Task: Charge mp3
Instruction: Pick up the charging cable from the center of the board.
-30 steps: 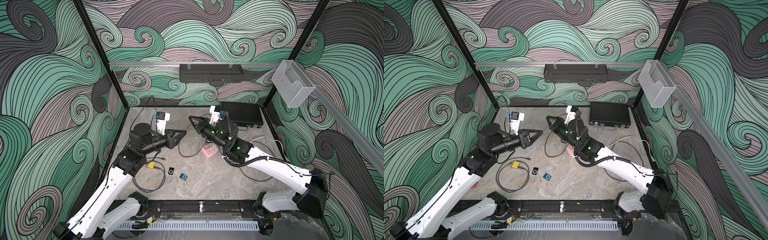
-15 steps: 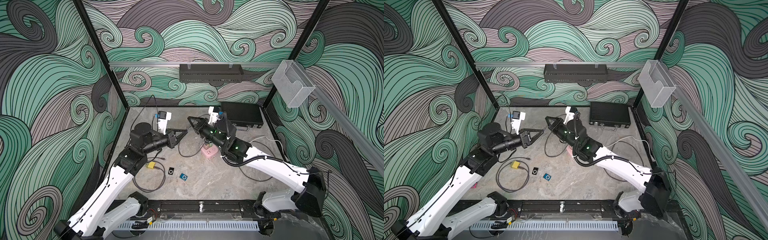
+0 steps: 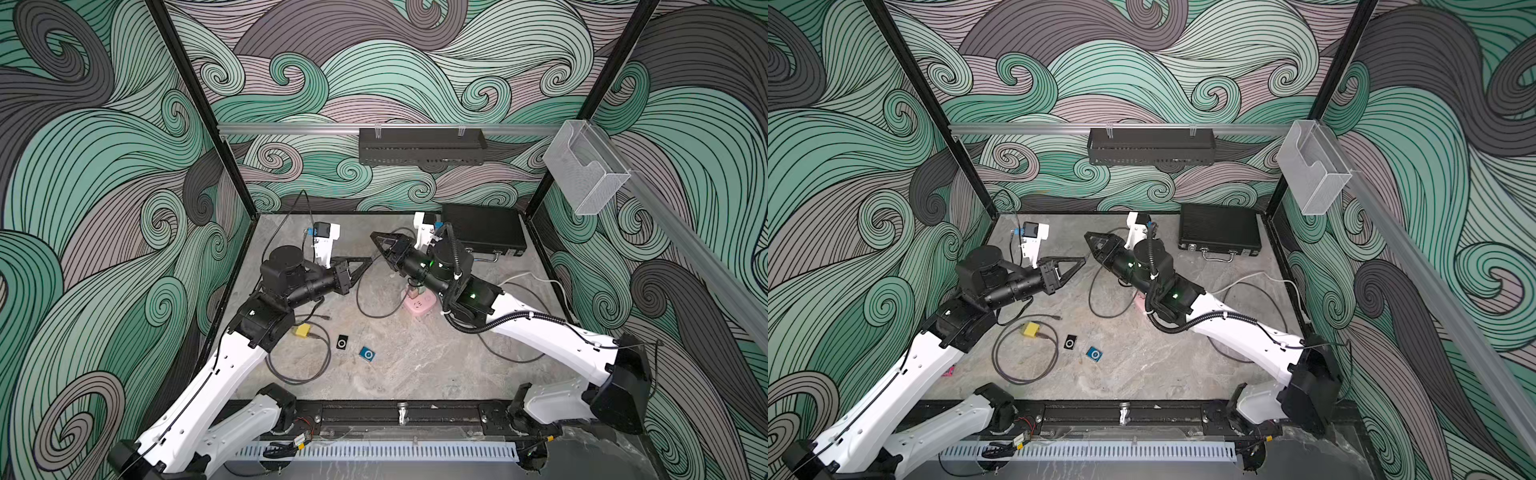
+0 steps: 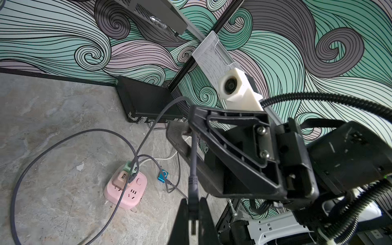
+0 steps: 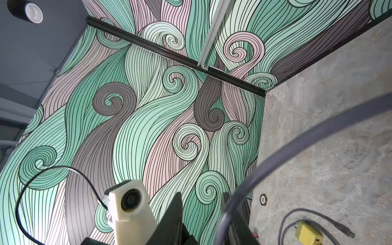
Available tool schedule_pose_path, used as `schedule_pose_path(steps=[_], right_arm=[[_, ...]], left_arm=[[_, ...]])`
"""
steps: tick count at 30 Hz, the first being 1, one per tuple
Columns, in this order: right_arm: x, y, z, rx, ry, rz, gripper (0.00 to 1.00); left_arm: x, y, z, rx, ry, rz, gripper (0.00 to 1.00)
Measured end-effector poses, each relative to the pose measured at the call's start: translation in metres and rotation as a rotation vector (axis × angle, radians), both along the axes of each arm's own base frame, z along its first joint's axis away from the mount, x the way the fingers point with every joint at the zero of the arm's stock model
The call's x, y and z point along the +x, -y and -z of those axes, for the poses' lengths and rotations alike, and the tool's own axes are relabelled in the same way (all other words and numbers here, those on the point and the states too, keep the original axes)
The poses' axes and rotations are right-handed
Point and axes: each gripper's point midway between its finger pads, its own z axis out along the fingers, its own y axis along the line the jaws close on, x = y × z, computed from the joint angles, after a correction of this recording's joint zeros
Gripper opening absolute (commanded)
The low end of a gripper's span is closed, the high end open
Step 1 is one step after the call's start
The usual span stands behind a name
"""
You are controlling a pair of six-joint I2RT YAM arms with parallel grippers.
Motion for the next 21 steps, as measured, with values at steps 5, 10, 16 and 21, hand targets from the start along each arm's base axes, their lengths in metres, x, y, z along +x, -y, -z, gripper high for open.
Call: schedule_pose_path(steps=[5,10,16,21], right_arm=[[-0.005,-0.003,-0.001,-0.005,0.005,-0.033,0.27],[-0.012,0.007,-0.006,0.026,0.030,-0.033,0.20],[-0.015,0.019,-0.008,0.062,0.059,-0.020,0.20],[-0.015,0.019,-0.019,0.107,0.089,-0.032,0.27]], left_arm=[[0.006,0.001,-0.020,-0.026,0.007,-0.014,0.05],[0.012,0.004,-0.024,-0.049,-0.019,-0.021,0.05],[0.016,0.006,-0.023,-0.069,-0.058,-0.027,0.06],[0.016,0.007,-0.025,-0.095,-0.079,-0.025,0.06]])
